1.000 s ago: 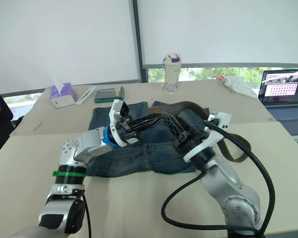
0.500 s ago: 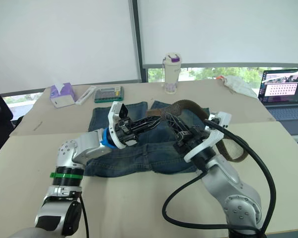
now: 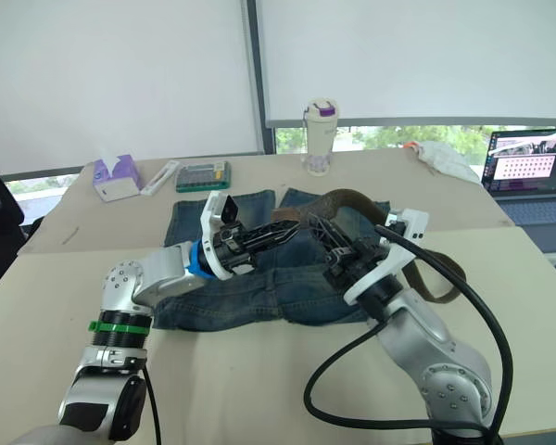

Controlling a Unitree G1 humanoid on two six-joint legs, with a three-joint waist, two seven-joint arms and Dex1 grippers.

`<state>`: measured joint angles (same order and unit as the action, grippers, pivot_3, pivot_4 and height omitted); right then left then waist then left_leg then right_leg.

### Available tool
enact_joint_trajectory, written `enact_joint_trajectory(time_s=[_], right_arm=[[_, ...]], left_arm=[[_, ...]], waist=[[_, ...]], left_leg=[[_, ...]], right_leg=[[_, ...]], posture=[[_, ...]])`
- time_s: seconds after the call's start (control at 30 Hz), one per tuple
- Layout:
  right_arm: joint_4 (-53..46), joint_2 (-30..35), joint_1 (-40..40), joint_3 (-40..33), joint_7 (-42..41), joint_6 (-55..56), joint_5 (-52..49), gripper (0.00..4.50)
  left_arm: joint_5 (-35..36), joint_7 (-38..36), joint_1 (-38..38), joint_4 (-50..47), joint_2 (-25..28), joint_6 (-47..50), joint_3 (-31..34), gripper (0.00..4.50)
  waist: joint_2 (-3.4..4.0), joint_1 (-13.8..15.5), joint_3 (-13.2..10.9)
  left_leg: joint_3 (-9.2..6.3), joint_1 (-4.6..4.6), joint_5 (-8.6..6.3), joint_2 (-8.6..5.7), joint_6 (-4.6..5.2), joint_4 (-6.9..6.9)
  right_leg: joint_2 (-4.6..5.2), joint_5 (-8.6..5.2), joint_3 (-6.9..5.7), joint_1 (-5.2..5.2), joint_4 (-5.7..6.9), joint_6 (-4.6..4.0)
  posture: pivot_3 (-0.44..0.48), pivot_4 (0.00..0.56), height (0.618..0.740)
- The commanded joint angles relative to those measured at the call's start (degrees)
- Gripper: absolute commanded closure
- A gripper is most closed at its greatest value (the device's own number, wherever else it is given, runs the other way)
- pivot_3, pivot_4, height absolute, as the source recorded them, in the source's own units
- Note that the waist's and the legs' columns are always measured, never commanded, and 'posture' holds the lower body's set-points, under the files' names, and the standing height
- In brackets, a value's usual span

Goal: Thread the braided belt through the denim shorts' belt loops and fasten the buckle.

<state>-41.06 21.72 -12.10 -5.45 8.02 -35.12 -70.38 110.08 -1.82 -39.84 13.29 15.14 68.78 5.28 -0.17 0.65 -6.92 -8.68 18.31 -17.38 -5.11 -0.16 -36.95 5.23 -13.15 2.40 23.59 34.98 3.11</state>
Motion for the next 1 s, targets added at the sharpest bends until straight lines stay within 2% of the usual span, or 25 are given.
enact_joint_trajectory(time_s=[0.03,0.17,0.23,0.3,0.4,0.53,0.67,0.73,0.83,1.0], right_arm=[[-0.8,1.8,0.2,-3.1,0.4,0.4,-0.3,4.46],[-0.5,3.0,0.7,-3.3,0.3,0.5,-0.8,4.46],[-0.3,3.3,0.7,-3.4,0.3,0.8,-0.7,4.46],[0.0,3.6,0.6,-3.7,0.5,0.8,-0.5,4.5],[0.9,4.8,0.4,-4.8,0.3,0.4,-0.1,4.5],[5.0,9.8,0.7,-9.3,0.5,-1.6,0.7,4.5],[9.4,15.5,0.6,-10.3,0.3,-5.6,3.2,4.5],[11.9,18.0,0.0,-8.8,0.2,-8.4,6.1,4.5],[15.5,17.1,-1.8,-7.4,1.2,-10.8,7.9,4.5],[19.8,14.7,-3.4,-3.4,-0.3,-12.5,15.1,4.5]], left_arm=[[-0.7,-2.2,0.6,-2.4,1.1,1.4,-0.4,4.5],[-2.2,-3.6,0.6,-2.5,1.3,1.4,-0.7,4.5],[-6.3,-5.9,1.0,-4.4,1.7,0.8,-0.7,4.5],[-8.8,-10.7,1.5,-8.0,1.6,0.2,0.0,3.73],[-14.8,-14.9,1.6,-12.5,2.5,-1.0,-0.8,2.87],[-37.0,-30.7,4.6,-25.9,10.5,-9.8,-8.8,1.49],[-57.7,-40.9,7.7,-30.7,15.7,-25.3,-17.0,0.09],[-62.1,-42.4,8.5,-29.9,15.3,-29.2,-17.5,0.04],[-68.9,-45.2,10.1,-28.6,15.8,-34.0,-19.2,0.04],[-73.7,-46.6,13.6,-29.3,15.2,-36.5,-19.5,0.04]], waist=[[0.0,0.0,0.0],[-0.01,0.0,0.0],[-0.01,0.0,0.0],[-0.01,0.0,0.0],[-0.03,0.1,0.0],[0.0,0.0,0.0],[0.03,0.1,-0.1],[0.01,0.1,-0.1],[-0.05,0.1,-0.1],[-0.01,-0.1,-0.1]], left_leg=[[0.0,0.0,0.0,0.0,0.0,0.0],[0.0,0.01,0.0,0.0,0.0,0.0],[0.0,0.01,0.0,0.01,0.0,0.0],[0.0,0.03,0.0,0.01,0.0,0.02],[0.04,0.04,0.01,0.0,0.0,0.04],[0.11,0.04,0.02,0.02,-0.01,0.11],[0.21,0.03,0.01,0.05,0.01,0.19],[0.25,0.1,0.0,0.11,0.08,0.22],[0.27,0.14,-0.01,0.17,0.2,0.21],[0.29,0.12,-0.02,0.2,0.24,0.22]], right_leg=[[0.0,0.0,0.0,0.0,0.0,0.0],[0.01,0.0,0.0,-0.01,-0.01,0.0],[0.0,0.0,0.0,0.0,-0.01,0.0],[-0.01,0.0,0.0,0.01,-0.02,0.0],[0.0,0.01,0.01,0.03,-0.03,-0.01],[-0.02,0.04,0.03,0.03,-0.07,-0.07],[-0.02,0.06,0.07,0.0,-0.18,-0.16],[-0.01,0.08,0.05,-0.05,-0.26,-0.2],[0.0,0.09,0.01,-0.11,-0.36,-0.2],[-0.02,0.09,0.01,-0.12,-0.41,-0.18]], posture=[[0.0,0.15,0.74],[0.0,0.15,0.74],[0.0,0.15,0.74],[0.0,0.15,0.74],[0.0,0.15,0.74],[0.0,0.15,0.74],[0.0,0.15,0.74],[0.0,0.15,0.74],[0.0,0.15,0.74],[0.0,0.15,0.74]])
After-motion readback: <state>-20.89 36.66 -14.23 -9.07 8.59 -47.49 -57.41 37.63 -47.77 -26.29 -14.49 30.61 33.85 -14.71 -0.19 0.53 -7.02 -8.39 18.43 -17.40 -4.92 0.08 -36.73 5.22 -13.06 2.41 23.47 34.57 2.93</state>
